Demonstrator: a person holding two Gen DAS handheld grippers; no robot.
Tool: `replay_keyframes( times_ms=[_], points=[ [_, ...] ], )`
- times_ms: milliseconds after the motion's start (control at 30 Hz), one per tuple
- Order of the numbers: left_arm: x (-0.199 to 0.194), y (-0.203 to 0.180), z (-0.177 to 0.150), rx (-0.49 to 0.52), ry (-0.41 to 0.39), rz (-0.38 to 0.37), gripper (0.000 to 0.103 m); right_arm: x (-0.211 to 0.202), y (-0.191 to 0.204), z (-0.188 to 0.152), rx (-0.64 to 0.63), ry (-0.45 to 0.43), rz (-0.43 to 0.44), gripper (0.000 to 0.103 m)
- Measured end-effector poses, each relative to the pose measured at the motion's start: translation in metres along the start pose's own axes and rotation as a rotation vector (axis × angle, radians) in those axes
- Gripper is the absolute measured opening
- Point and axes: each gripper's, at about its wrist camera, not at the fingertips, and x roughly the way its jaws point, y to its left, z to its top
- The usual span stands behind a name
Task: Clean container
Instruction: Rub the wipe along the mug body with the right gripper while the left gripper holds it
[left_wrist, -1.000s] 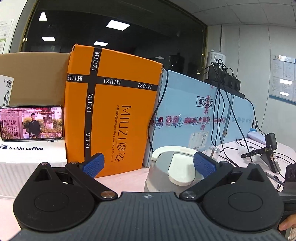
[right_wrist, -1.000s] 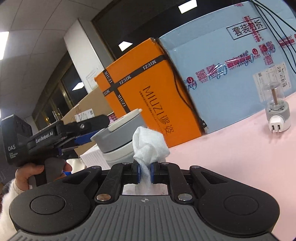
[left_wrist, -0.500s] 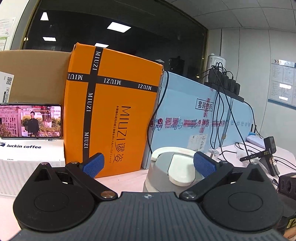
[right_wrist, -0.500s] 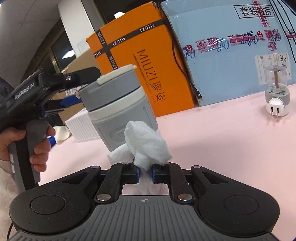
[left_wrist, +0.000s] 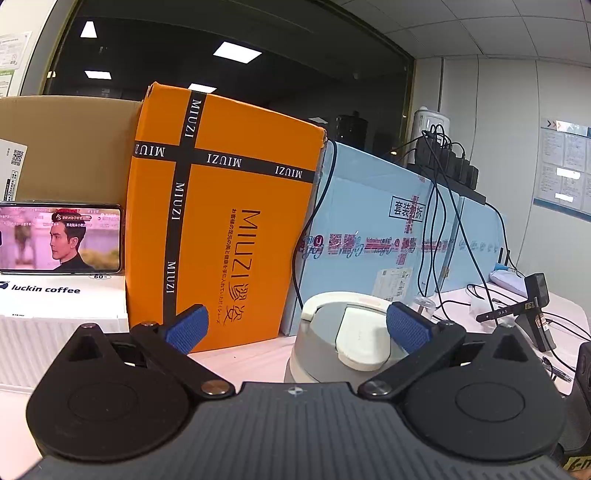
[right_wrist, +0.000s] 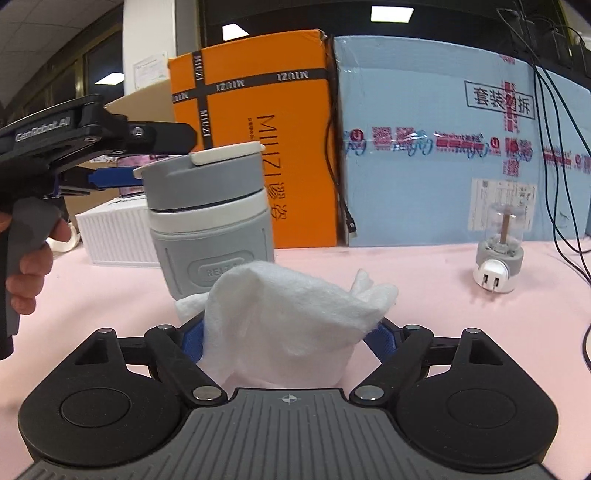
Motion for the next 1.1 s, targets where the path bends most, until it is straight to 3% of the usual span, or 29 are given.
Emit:
replay_keyframes(
  times_ms=[33, 133, 167, 500, 867, 1100],
  points=[
    [0.0, 0.0, 0.0, 0.0, 0.0, -0.001, 0.103, -0.001, 0.0, 0.0, -0.002, -0.008, 0.021, 0.074],
    [0.0, 0.0, 0.0, 0.0, 0.002, -0.001, 0.103, -0.006, -0.004, 0.001, 0.01, -0.028, 0.085, 0.029],
    [0.0, 0.0, 0.0, 0.001, 0.002, -0.002, 0.103, -0.008, -0.006, 0.002, 0.025, -0.035, 0.101, 0.019],
    [0.001, -0.004, 0.0, 0.015, 0.0, -0.008, 0.103, -0.036, -0.014, 0.034, 0.077, -0.201, 0.162, 0.018],
    [0.003, -0.004, 0.0, 0.014, -0.007, -0.001, 0.103, -0.017, -0.019, 0.019, 0.097, -0.098, 0.221, 0.018],
    [0.003, -0.005, 0.0, 0.02, -0.008, -0.006, 0.103, -0.003, -0.008, 0.007, 0.042, -0.012, 0.248, 0.018]
  ],
)
